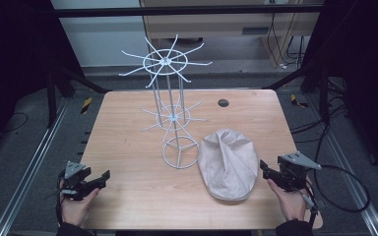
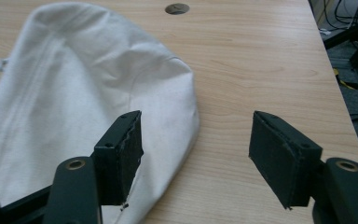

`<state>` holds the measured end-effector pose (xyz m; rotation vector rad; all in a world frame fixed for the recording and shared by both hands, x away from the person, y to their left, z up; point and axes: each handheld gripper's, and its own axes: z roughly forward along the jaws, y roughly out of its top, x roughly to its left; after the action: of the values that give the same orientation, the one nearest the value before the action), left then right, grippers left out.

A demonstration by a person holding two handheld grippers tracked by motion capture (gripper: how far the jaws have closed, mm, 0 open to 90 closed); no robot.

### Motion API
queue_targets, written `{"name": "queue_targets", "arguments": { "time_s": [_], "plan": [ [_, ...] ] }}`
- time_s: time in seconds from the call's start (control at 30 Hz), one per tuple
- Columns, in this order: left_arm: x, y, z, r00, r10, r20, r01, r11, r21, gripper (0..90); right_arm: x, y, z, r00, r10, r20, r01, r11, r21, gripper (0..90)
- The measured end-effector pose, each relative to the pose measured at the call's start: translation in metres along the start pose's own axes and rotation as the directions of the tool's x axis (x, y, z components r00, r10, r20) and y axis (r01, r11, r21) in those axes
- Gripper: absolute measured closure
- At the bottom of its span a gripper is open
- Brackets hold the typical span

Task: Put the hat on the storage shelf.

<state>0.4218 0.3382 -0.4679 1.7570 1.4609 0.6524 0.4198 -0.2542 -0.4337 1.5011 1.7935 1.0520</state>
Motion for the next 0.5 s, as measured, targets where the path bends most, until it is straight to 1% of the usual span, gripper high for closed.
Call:
{"name": "queue_targets", "arguments": {
  "time_s": [0.03, 0.07, 0.2, 0.23, 0.3, 0.5],
  "plan": [
    [0.000, 0.000, 0.000, 1.0000, 0.000, 0.000, 0.000, 1.0000, 0.000, 23.6, 0.000, 0.000, 0.000, 1.0000, 0.000, 0.000, 0.000, 1.000, 0.000, 35.1],
    [-0.001, 0.000, 0.000, 1.0000, 0.009, -0.002, -0.008, 1.0000, 0.003, 23.6, 0.004, 0.003, -0.003, 1.0000, -0.005, -0.007, 0.005, 1.000, 0.002, 35.2],
    [-0.001, 0.000, 0.001, 0.9999, 0.013, -0.007, -0.013, 0.9999, 0.011, 24.1, 0.012, 0.008, -0.006, 0.9996, -0.013, -0.024, 0.013, 1.000, 0.011, 35.3],
    [-0.001, 0.000, 0.001, 0.9999, 0.011, -0.007, -0.011, 0.9999, 0.011, 24.1, 0.014, 0.009, -0.007, 0.9995, -0.025, -0.022, 0.025, 1.000, 0.014, 35.3],
    [-0.002, 0.001, 0.001, 0.9999, 0.014, -0.004, -0.014, 0.9998, 0.011, 24.2, 0.017, 0.011, -0.007, 0.9990, -0.030, -0.033, 0.031, 0.999, 0.017, 35.3],
    [-0.003, 0.000, 0.002, 0.9996, 0.027, -0.004, -0.027, 0.9995, 0.017, 24.2, 0.026, 0.017, -0.012, 0.9978, -0.027, -0.061, 0.027, 1.000, 0.011, 34.5]
  ]
}}
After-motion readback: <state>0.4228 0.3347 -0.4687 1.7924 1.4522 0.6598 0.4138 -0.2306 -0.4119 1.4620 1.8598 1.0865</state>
